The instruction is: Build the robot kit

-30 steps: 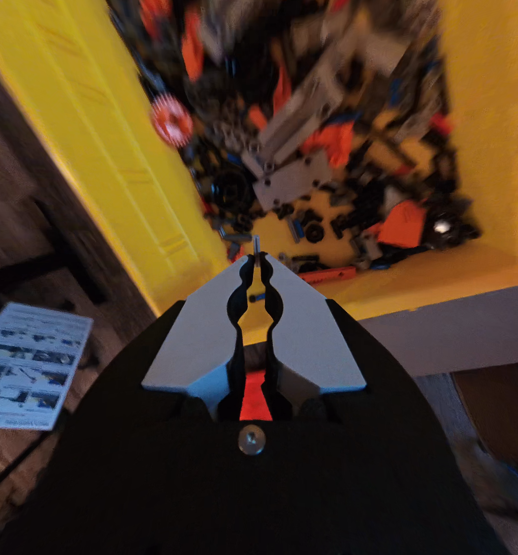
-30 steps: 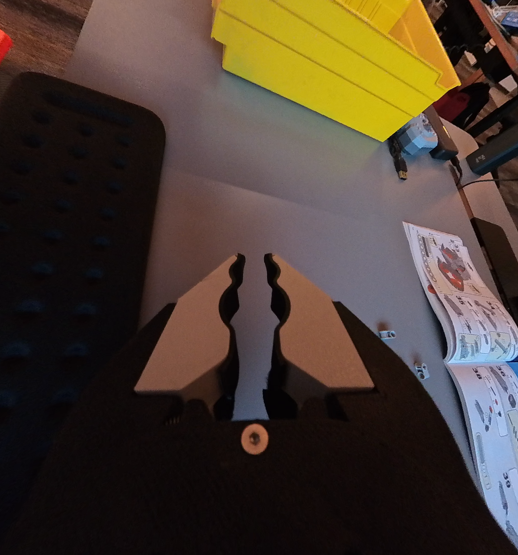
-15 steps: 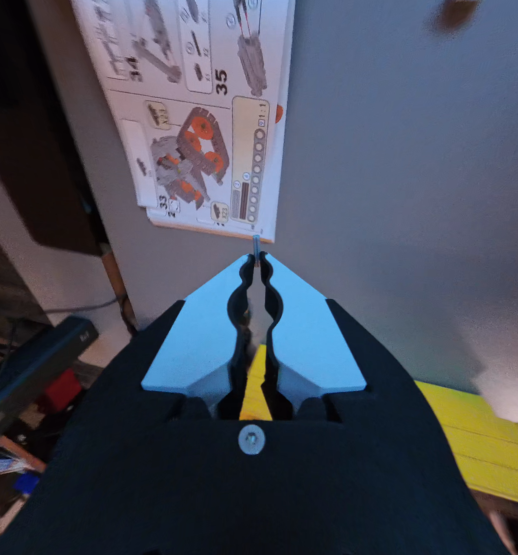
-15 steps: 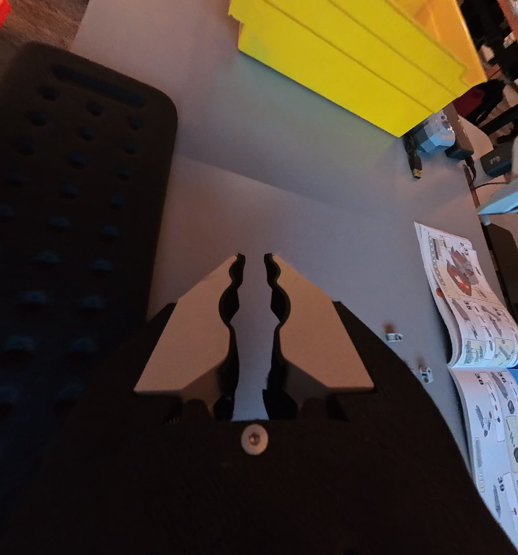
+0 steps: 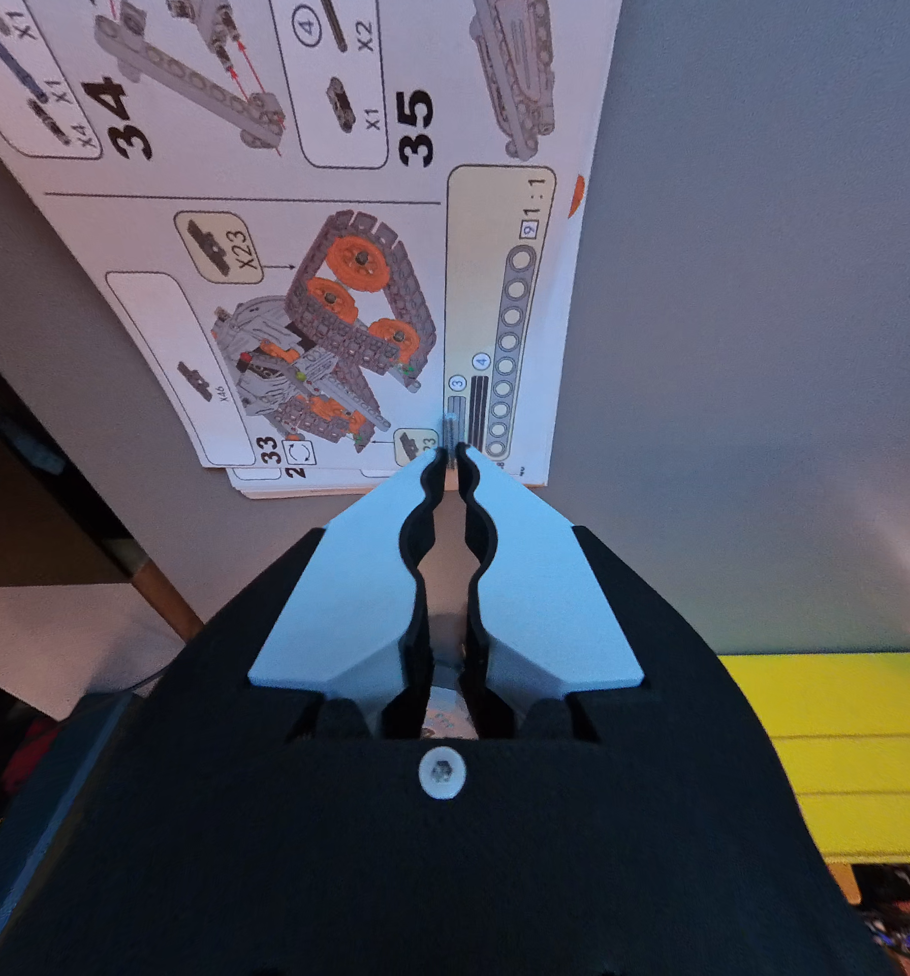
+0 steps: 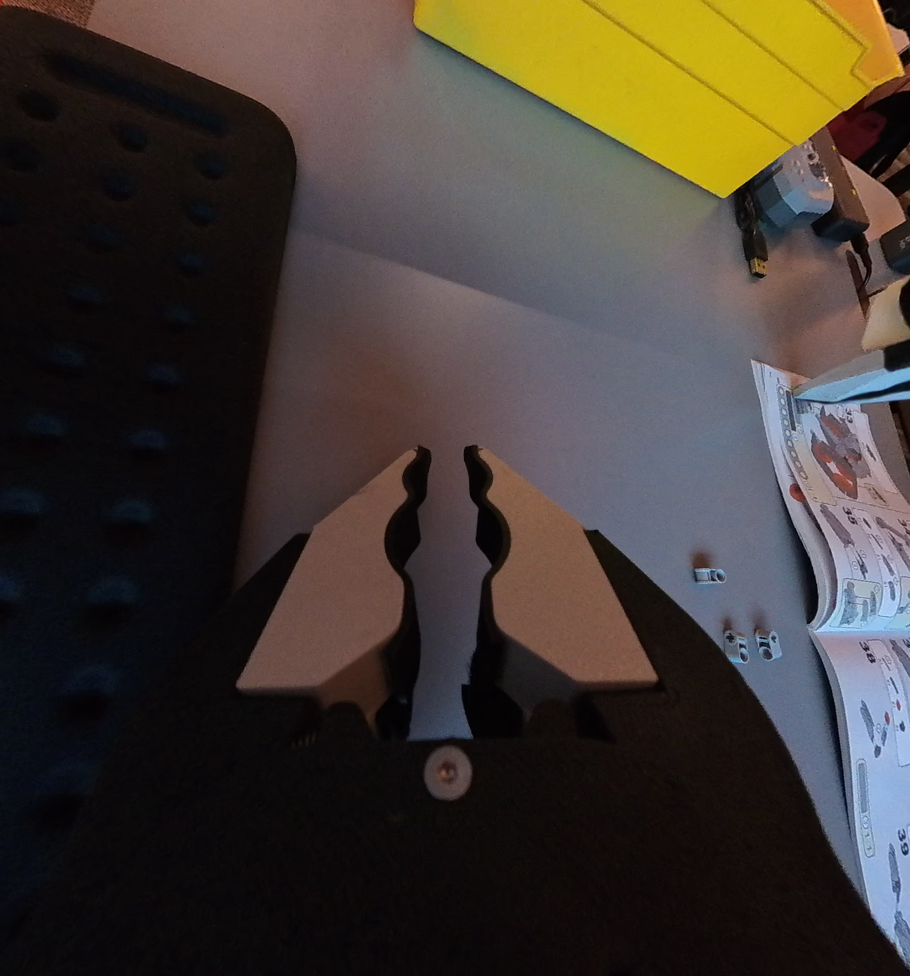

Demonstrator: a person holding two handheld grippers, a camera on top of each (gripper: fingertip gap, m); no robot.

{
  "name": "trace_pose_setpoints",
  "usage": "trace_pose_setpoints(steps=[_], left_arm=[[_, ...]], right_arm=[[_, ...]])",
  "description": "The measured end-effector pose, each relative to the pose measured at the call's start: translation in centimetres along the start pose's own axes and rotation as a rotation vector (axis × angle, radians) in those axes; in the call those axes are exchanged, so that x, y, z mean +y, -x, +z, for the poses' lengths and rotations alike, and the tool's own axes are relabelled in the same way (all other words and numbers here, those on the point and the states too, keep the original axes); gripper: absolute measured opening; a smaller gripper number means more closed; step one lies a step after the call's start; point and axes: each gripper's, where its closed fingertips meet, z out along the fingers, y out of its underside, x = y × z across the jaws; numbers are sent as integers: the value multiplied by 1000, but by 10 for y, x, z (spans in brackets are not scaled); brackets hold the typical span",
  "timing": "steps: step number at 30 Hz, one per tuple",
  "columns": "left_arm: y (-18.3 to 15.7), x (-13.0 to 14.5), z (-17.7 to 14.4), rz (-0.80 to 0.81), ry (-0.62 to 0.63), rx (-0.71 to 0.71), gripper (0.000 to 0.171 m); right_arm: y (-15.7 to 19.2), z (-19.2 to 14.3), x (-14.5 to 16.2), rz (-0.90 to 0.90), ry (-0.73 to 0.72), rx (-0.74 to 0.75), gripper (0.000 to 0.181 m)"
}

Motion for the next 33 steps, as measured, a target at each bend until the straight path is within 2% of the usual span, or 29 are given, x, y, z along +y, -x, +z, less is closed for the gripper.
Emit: trace_pose_setpoints(steps=[9, 19, 33], left_arm=[[0, -8, 1, 39, 14, -7, 2], [0, -3, 2, 60, 57, -13, 2], [-2, -9, -3, 44, 10, -12, 2]], right_arm=[[2, 2, 3, -3, 17, -9, 15], [4, 1, 3, -12, 20, -14, 15], [6, 2, 7, -12, 33, -28, 15]])
